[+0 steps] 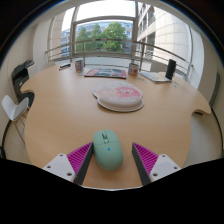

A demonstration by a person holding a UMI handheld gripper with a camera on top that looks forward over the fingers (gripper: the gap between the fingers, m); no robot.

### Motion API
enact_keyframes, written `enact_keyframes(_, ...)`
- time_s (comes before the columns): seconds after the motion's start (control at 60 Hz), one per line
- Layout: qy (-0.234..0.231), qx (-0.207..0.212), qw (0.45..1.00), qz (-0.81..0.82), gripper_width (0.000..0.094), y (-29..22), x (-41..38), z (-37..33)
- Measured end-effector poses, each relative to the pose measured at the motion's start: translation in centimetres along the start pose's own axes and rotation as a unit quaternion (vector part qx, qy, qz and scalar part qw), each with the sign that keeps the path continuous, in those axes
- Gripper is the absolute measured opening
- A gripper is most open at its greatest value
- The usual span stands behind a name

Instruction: Arrange mouse

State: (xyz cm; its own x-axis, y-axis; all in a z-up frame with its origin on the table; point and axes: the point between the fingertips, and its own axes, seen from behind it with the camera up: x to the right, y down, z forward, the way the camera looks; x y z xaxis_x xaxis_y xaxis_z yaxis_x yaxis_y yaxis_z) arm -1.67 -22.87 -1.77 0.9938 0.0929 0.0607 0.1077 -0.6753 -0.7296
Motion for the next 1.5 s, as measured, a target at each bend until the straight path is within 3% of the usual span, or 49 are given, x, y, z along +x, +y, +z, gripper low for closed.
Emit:
enact_keyframes(0.133, -0.018, 0.009, 1.0, 0.007, 0.0504, -1.0, -0.3, 1.0)
enact_keyframes(0.3, -0.016, 0.014, 1.0, 0.007, 0.0424, -1.2, -0.4, 1.1)
enact_keyframes(0.483, -0.009, 0.024, 0.999, 0.03, 0.039, -3.8, 0.2, -0.5)
enact_keyframes(0.667, 0.004, 0.119, 0.99, 0.069, 0.0389, -17.2, 2.6, -3.8)
enact_keyframes(0.817, 0.022, 0.18, 0.98, 0.081, 0.0389, -27.9, 4.7, -1.9)
enact_keyframes(0.9, 0.032, 0.174, 0.981, 0.079, 0.0387, -30.6, 5.1, 2.3)
enact_keyframes(1.017, 0.044, 0.121, 0.989, 0.074, 0.0386, -29.0, 5.3, 10.6)
enact_keyframes(1.15, 0.056, 0.038, 0.995, 0.077, 0.0401, -23.5, 5.0, 18.0)
enact_keyframes(1.3, 0.054, -0.003, 0.994, 0.095, 0.0494, -20.1, 5.0, 20.8)
enact_keyframes(1.35, 0.062, -0.004, 0.993, 0.096, 0.0562, -19.7, 5.3, 20.6)
enact_keyframes(1.45, 0.063, 0.003, 0.995, 0.076, 0.0848, -20.4, 5.2, 18.8)
enact_keyframes(1.5, 0.066, 0.007, 0.995, 0.068, 0.0833, -21.2, 5.2, 17.2)
